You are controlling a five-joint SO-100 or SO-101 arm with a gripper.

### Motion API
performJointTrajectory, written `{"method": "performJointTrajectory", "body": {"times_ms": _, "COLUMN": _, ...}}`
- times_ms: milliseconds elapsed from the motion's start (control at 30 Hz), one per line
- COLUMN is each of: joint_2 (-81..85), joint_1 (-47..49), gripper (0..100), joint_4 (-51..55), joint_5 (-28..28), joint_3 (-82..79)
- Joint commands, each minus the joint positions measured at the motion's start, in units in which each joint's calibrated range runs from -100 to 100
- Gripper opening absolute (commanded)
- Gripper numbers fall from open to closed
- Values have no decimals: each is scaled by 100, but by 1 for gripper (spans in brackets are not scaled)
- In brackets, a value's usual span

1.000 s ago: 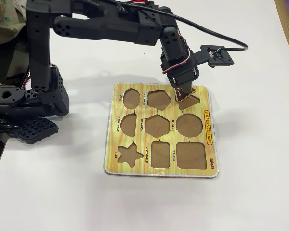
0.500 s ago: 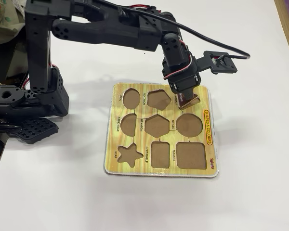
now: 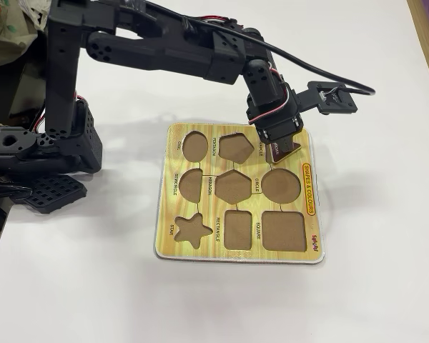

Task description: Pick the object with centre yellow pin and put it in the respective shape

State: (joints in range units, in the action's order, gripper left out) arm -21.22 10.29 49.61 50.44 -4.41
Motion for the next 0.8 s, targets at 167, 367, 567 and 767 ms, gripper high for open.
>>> {"method": "performJointTrajectory", "body": {"times_ms": 167, "joint_2": 63, "joint_1": 45, "gripper": 5, "joint_4": -18, "joint_5": 149, "joint_3": 234}}
{"method": "performJointTrajectory", "body": {"times_ms": 367, "joint_2": 63, "joint_1": 45, "gripper": 5, "joint_4": 0, "joint_5": 149, "joint_3": 207}}
{"method": "performJointTrajectory", "body": {"times_ms": 567, "joint_2": 63, "joint_1": 45, "gripper": 5, "joint_4": 8, "joint_5": 149, "joint_3": 189}}
{"method": "performJointTrajectory", "body": {"times_ms": 767, "joint_2": 63, "joint_1": 45, "gripper": 5, "joint_4": 17, "joint_5": 149, "joint_3": 189}}
